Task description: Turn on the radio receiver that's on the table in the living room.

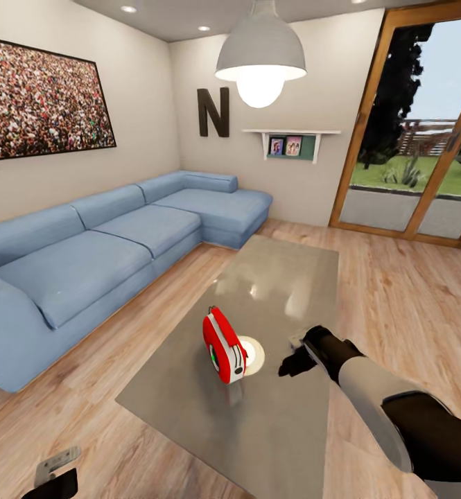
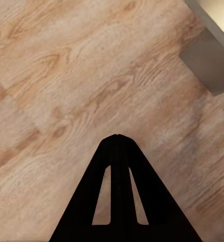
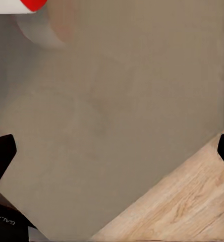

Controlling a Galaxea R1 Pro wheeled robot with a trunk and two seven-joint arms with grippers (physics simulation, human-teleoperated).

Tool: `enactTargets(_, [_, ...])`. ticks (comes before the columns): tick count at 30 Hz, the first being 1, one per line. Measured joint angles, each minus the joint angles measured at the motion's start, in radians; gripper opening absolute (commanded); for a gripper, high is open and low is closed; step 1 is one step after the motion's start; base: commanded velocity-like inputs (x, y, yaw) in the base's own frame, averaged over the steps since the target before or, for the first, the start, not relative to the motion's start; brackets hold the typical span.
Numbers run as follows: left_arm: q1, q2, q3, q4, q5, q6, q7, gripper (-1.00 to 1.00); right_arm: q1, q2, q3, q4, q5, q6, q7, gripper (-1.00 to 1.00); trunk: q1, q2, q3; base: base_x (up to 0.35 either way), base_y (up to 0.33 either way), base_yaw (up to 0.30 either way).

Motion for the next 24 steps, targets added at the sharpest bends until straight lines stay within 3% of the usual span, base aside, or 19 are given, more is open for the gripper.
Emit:
enactTargets(3, [0.000, 0.004, -0.005, 0.059, -0.013, -0.063, 0.000, -1.00, 0.002, -0.041, 0.000, 0.122, -0.002, -0.101, -0.055, 1.00, -0.011, 0.021, 0.009, 0.000, 0.000, 0.000])
enactTargets(4, [0.000, 0.012, -0.010, 0.096, -0.014, -0.112, 0.001, -1.00, 0.005, -0.060, 0.002, 0.210, -0.004, -0.227, -0.074, 1.00, -0.015, 0.028, 0.012, 0.000, 0.000, 0.000])
enactTargets(6, [0.000, 0.019, -0.024, 0.130, -0.015, -0.138, 0.001, -1.00, 0.012, -0.084, 0.000, 0.261, -0.008, -0.343, -0.111, 1.00, -0.023, 0.042, 0.019, 0.000, 0.000, 0.000])
enactTargets(9, [0.000, 0.031, -0.052, 0.174, -0.015, -0.152, 0.002, -1.00, 0.058, -0.119, -0.005, 0.286, -0.017, -0.419, -0.149, 1.00, -0.034, 0.063, 0.028, 0.000, 0.000, 0.000])
enactTargets(13, [0.000, 0.075, -0.117, 0.285, -0.015, -0.203, 0.002, -1.00, 0.154, -0.169, -0.007, 0.293, -0.101, -0.533, -0.165, 1.00, -0.050, 0.091, 0.041, -0.140, 0.000, 0.000])
enactTargets(17, [0.000, 0.092, -0.134, 0.335, -0.015, -0.244, 0.002, -1.00, 0.188, -0.200, -0.008, 0.294, -0.121, -0.573, -0.171, 1.00, -0.065, 0.119, 0.053, -0.307, 0.000, 0.000])
enactTargets(24, [0.000, 0.097, -0.137, 0.396, -0.016, -0.298, 0.003, -1.00, 0.226, -0.209, -0.008, 0.294, -0.125, -0.582, -0.202, 1.00, -0.092, 0.168, 0.075, -0.336, 0.000, 0.000])
